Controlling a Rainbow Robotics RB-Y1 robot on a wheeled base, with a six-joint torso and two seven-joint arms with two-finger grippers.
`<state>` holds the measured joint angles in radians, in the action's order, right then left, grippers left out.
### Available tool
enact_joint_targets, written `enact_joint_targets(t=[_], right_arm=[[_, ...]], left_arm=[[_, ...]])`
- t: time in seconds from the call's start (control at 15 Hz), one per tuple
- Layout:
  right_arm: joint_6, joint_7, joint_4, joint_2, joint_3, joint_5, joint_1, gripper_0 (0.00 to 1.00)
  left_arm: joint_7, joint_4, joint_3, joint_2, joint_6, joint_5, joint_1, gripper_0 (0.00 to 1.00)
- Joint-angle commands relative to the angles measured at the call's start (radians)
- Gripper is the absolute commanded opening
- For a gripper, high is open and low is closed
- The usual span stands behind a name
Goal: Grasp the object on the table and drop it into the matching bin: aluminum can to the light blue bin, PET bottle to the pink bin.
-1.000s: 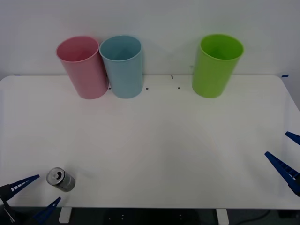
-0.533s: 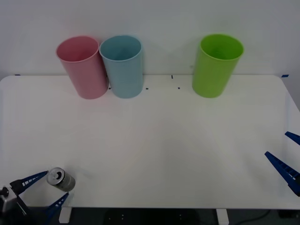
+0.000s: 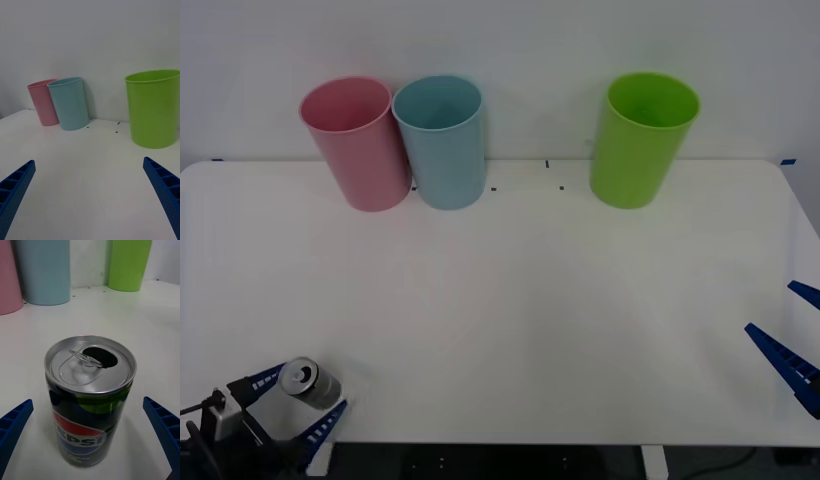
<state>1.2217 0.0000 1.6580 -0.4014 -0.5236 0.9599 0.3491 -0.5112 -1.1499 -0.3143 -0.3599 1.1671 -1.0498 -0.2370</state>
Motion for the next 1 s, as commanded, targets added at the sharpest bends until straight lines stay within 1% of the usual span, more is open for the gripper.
enact_joint_targets(t=[0.07,0.33,0.47,1.0], right_arm=[[0.0,0.0,0.0,0.0,0.0,0.0,0.0,1.0],[0.0,0.0,0.0,0.0,0.0,0.0,0.0,1.0],[0.0,0.0,0.0,0.0,0.0,0.0,0.0,1.0],[0.0,0.0,0.0,0.0,0.0,0.0,0.0,1.0]], left_arm=[[-0.004,0.001,0.0,0.022,-0.006,0.001,0.01,1.0],[-0.006,0.012,0.0,0.042,-0.017,0.001,0.027,1.0],[-0.015,0.041,0.001,0.042,-0.015,0.001,0.045,1.0],[-0.02,0.044,0.0,0.042,-0.015,0.007,0.05,1.0]])
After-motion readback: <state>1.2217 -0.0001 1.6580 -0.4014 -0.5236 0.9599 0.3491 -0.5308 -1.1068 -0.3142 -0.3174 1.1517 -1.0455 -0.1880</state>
